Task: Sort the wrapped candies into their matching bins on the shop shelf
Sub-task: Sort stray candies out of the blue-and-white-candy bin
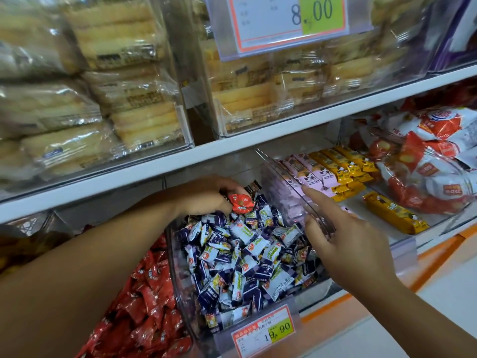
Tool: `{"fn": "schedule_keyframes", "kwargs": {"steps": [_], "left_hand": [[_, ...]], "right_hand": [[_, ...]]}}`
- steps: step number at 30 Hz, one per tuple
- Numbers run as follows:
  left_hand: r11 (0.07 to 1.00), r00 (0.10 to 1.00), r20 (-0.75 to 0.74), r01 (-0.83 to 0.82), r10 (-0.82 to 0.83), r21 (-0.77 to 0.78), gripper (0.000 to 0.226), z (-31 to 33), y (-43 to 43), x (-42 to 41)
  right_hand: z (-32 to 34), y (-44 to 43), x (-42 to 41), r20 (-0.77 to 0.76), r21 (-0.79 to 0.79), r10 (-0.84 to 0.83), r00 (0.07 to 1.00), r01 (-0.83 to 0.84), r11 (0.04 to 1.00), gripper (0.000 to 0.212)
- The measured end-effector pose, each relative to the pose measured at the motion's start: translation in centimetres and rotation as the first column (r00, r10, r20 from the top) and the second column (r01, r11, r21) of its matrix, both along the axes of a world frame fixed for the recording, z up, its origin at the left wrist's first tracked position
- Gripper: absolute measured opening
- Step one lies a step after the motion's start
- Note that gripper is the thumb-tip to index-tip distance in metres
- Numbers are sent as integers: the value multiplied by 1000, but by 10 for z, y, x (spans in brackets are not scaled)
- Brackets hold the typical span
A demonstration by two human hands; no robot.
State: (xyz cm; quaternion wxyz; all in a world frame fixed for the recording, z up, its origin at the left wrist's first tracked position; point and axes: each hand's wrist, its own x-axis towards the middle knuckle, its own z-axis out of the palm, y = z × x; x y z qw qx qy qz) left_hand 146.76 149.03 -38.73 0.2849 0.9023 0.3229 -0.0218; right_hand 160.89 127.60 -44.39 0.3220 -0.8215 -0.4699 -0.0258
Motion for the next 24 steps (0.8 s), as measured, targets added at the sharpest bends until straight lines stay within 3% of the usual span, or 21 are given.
{"fn": "schedule_keyframes", "kwargs": {"steps": [7,11,18,24], "left_hand": [[1000,1000,2,4,-4,31,14,9,-3,-8],[992,1000,-1,26,-26,120,21,12,-5,-13],[987,976,211,-84,55,134,13,27,-20,-61],[940,920,236,-336,314,60,30,27,-9,-143]], "right_hand": [[0,1,-1,5,24,-11,1000,11,1000,47],[0,1,-1,11,19,-12,1000,11,1000,47],[0,1,0,2,48,-24,1000,24,999,47],[2,1,-2,3,46,-19,1000,19,999,47]]}}
